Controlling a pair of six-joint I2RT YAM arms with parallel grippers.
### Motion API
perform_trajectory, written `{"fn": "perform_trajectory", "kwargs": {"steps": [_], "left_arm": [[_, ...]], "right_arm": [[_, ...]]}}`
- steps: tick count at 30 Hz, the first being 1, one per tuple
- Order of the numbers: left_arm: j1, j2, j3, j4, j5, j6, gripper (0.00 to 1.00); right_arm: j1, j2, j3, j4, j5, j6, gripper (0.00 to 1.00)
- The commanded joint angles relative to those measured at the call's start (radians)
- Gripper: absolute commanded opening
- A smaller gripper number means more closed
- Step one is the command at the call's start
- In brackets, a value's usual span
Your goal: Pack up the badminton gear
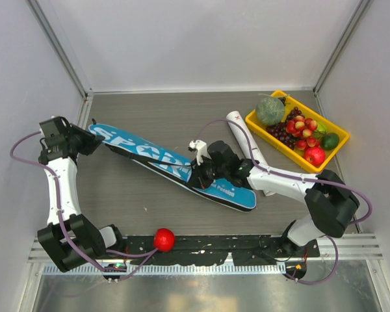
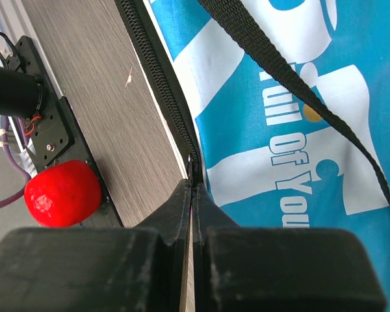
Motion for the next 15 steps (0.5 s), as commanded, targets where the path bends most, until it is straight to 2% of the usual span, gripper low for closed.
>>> {"fn": "perform_trajectory", "kwargs": {"steps": [1,8,15], "left_arm": [[-0.006,-0.013,0.008,0.06,0.018,0.017,0.0],[-0.006,-0.001,0.033,0.054,-0.002,0.023,0.0],[-0.008,0.034,0.037,0.066,-0.014,0.02,0.0]], "right_arm": [[-0.003,-0.078,0.008,0.029,0.059,-0.012,0.05],[-0.005,-0.193,-0.105,-0.014,0.167,0.033,0.05],[-0.011,-0.417,-0.277,-0.069,0.362,0.071,0.05]]}}
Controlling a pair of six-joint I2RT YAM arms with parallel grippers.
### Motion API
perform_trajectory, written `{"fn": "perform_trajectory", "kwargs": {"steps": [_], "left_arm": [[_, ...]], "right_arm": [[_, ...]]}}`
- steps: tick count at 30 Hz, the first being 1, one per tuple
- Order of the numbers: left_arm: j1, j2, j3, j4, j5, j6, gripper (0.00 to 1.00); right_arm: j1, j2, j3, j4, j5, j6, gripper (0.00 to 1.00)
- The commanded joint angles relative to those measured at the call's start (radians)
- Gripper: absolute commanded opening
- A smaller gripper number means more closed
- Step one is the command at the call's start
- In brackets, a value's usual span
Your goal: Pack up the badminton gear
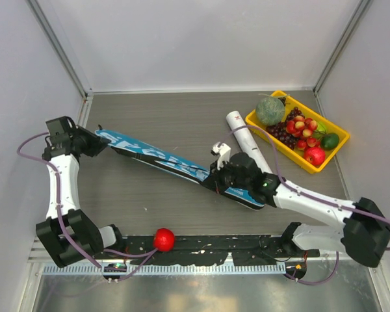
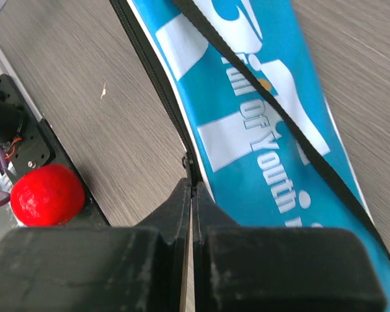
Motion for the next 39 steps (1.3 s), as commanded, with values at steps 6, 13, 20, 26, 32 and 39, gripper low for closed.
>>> {"fn": "perform_trajectory", "kwargs": {"steps": [6,13,20,26,32,39], "left_arm": [[0.011,0.034,0.053,0.099,-0.068,0.012,0.0],[0.003,0.096,0.141,0.015,-0.131,-0.044,0.0],[-0.013,0.189,0.29,-0.023,-0.167,-0.054,0.0],[-0.087,0.33,0.419,0.038,-0.098,0.018,0.1],[-0.122,0.332,0.41,-0.034,-0.178,0.079,0.64],[-0.19,0.266,0.386,-0.224,-0.528,0.208,0.87]], "right_arm": [[-0.011,-0.242,-0.136,-0.137,0.308,0.003,0.05],[-0.013,-0.351,-0.215,-0.17,0.432,0.043,0.05],[-0.019,-0.441,-0.231,-0.282,0.541,0.052,0.05],[-0.025,-0.512,-0.255,-0.229,0.414,0.101,0.05],[-0.025,-0.402,-0.21,-0.144,0.262,0.113,0.05],[-0.019,-0.348,-0.2,-0.045,0.227,0.17,0.05]]}}
